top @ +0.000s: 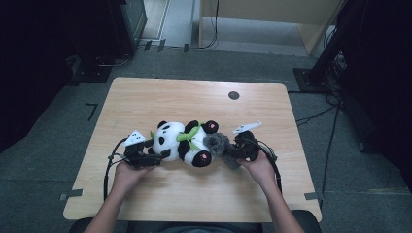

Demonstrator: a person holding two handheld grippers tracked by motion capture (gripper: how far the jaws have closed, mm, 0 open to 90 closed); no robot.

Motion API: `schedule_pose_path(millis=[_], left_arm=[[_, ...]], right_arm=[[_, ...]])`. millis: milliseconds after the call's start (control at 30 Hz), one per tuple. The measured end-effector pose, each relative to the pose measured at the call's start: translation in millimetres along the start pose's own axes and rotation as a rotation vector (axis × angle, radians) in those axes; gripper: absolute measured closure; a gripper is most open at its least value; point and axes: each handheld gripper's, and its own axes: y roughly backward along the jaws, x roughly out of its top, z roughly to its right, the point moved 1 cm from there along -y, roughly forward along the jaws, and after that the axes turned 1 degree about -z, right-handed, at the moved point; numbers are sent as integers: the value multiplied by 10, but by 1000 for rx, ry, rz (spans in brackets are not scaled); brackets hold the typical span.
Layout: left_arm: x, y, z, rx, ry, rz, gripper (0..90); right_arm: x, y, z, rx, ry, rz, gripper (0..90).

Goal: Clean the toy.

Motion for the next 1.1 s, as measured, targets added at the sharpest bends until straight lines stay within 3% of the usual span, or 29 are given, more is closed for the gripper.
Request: schedule_pose_path(millis=[133,267,433,567,833,933,967,1033,1100], left_arm=[[-5,0,-1,2,0,3,156],[-7,0,-5,1,-1,4,156],[-8,1,-4,0,-1,3,159],[-18,2,-8,-5,-2,10,166],[-30,10,13,10,-12,21,190],[-41,8,10,10,-13,31,190],[-45,8,11,11,-15,34,190],[-47,9,11,11,-17,35,190],[-49,8,13,12,-16,39,190]], right_arm=[[-20,4,58,-11,-11,-9,709],[-13,109,105,-11,-26,21,716],[47,249,6,7,21,53,745],[192,423,-228,47,66,107,750],[561,616,-531,53,138,129,747],[673,622,-581,64,148,131,746],[830,586,-661,56,176,113,743],[898,558,-693,51,195,107,743],[1079,442,-783,54,228,91,740]])
